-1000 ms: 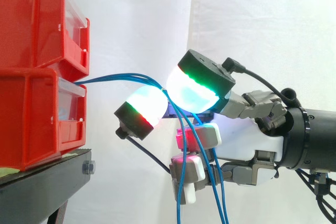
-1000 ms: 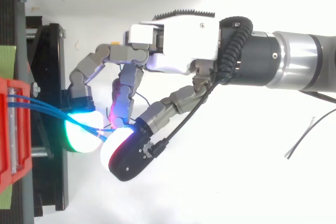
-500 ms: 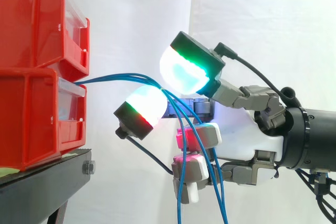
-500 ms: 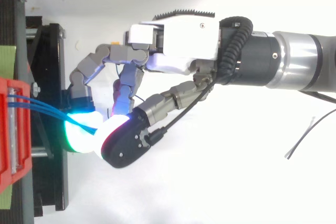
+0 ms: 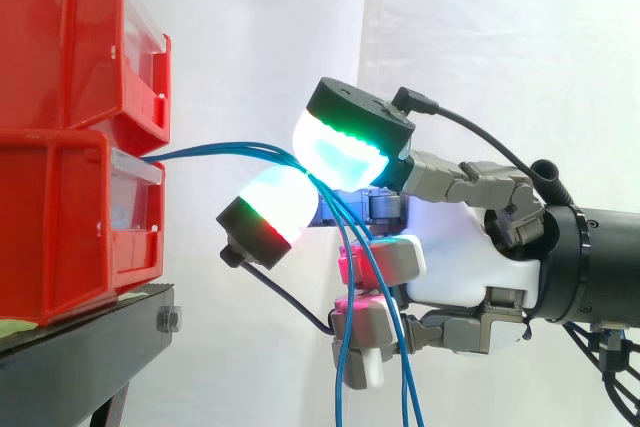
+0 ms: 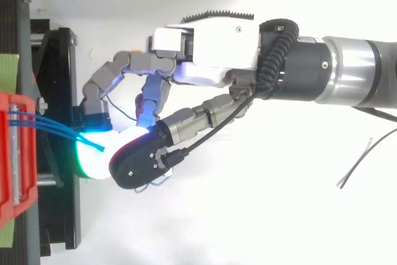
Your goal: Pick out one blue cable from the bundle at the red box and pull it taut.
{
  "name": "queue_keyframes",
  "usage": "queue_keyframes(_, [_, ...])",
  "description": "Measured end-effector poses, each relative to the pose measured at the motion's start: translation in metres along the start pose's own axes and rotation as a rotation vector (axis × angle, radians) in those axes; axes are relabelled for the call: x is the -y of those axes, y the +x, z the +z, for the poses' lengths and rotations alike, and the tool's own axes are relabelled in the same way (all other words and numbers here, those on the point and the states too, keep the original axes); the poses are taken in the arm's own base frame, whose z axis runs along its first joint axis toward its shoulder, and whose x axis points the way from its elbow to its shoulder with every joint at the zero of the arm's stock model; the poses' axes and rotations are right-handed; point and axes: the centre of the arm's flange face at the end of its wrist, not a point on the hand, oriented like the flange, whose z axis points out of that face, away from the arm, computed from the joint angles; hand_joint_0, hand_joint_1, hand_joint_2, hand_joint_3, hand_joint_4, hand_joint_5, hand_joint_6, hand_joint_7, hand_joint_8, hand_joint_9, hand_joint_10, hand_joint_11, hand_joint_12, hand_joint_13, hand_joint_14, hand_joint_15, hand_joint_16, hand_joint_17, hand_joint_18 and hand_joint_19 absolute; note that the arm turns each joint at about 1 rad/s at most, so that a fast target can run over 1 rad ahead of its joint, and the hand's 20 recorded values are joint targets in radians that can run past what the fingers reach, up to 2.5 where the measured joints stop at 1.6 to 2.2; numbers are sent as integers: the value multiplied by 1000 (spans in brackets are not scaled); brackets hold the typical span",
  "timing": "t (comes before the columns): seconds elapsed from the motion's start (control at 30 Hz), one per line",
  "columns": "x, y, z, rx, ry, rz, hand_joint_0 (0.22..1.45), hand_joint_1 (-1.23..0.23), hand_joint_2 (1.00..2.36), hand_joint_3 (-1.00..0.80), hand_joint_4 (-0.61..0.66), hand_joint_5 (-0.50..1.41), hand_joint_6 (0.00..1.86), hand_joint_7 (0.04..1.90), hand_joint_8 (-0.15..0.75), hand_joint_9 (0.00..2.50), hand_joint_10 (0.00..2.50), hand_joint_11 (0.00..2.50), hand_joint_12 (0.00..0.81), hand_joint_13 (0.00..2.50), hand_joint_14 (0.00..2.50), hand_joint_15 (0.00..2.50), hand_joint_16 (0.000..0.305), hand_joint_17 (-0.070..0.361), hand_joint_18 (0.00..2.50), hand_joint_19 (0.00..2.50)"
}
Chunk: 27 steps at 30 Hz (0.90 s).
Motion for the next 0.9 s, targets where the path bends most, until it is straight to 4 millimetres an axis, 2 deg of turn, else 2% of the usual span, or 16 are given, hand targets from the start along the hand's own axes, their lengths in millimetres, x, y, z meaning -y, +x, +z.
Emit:
queue_keyframes(0.17, [0,0,0,0,3,1,595,-780,1023,-98,70,-142,909,929,324,1338,29,934,392,1262,26,752,51,116,1011,792])
queue_keyframes(0.43, [0,0,-1,0,5,1,689,-859,1023,-178,-45,-154,927,1031,298,1317,26,956,351,1231,24,724,47,105,968,800])
queue_keyframes(0.67, [1,0,-1,0,5,1,765,-897,1013,-336,-107,-154,946,1018,290,1335,28,970,342,1244,24,721,46,104,967,793])
queue_keyframes(0.9, [1,0,0,0,5,1,813,-936,1001,-479,-118,-159,958,1034,279,1334,30,985,337,1246,26,726,45,102,965,794])
